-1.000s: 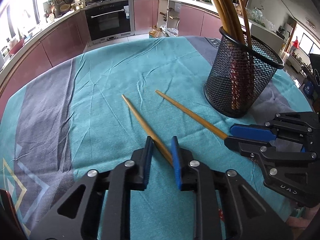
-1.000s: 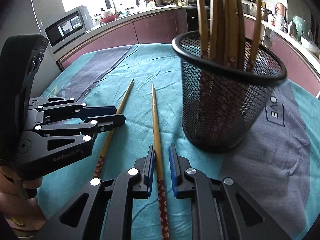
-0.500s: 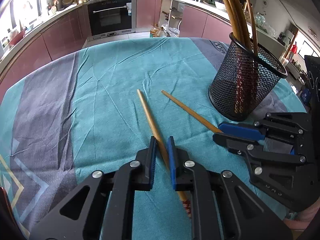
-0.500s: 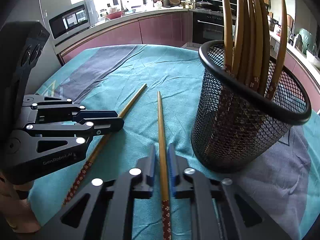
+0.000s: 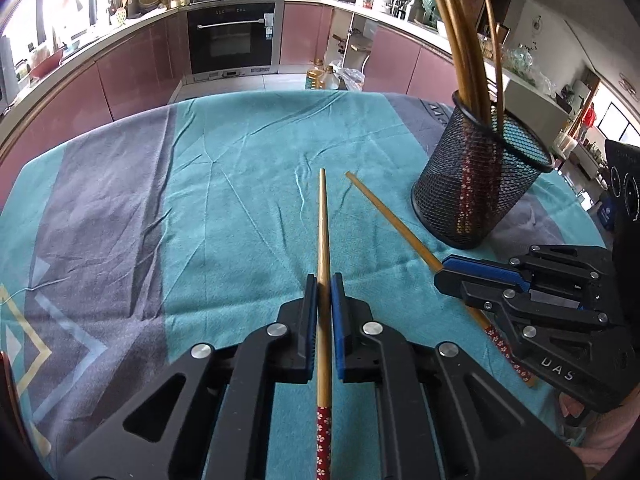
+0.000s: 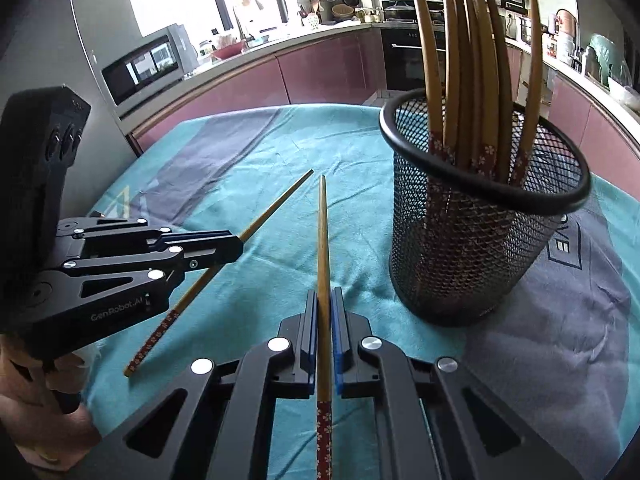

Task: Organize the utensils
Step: 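Lift both chopsticks upright beside the mesh cup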

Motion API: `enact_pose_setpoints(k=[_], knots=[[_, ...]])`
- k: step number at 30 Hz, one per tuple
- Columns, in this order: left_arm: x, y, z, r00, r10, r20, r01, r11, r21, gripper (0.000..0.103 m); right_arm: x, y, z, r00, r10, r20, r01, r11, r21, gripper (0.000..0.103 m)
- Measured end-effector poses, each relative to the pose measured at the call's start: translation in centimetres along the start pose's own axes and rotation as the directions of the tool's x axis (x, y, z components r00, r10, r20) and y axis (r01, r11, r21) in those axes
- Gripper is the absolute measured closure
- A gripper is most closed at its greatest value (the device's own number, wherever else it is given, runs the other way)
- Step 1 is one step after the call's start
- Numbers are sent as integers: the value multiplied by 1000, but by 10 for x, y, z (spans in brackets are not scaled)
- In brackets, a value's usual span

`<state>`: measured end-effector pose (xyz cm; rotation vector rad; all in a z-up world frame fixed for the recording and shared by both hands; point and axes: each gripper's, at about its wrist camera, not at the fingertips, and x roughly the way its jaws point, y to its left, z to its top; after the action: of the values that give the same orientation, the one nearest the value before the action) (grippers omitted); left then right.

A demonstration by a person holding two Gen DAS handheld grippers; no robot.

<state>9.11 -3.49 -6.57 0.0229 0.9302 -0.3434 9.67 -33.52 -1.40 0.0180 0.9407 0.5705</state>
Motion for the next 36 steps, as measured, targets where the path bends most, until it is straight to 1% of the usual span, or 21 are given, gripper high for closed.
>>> enact_pose_setpoints(k=[9,17,27,36], knots=[[-27,-8,-3,998,-30,56,30,1000,4,96,-35,7,2,995,51,84,-52,999,6,97],[-52,-16,-4,994,-56,97,55,998,18,96,-54,10,3,989,70,134,-73,997,14,97],[-68,-21,0,986,-103,128,101,995,23,96,-67,9,6,982,76,172,-81,997,19,97],[-74,-21,0,981,-131,142,129,991,26,96,-73,5,6,978,83,192,-91,995,29,97]])
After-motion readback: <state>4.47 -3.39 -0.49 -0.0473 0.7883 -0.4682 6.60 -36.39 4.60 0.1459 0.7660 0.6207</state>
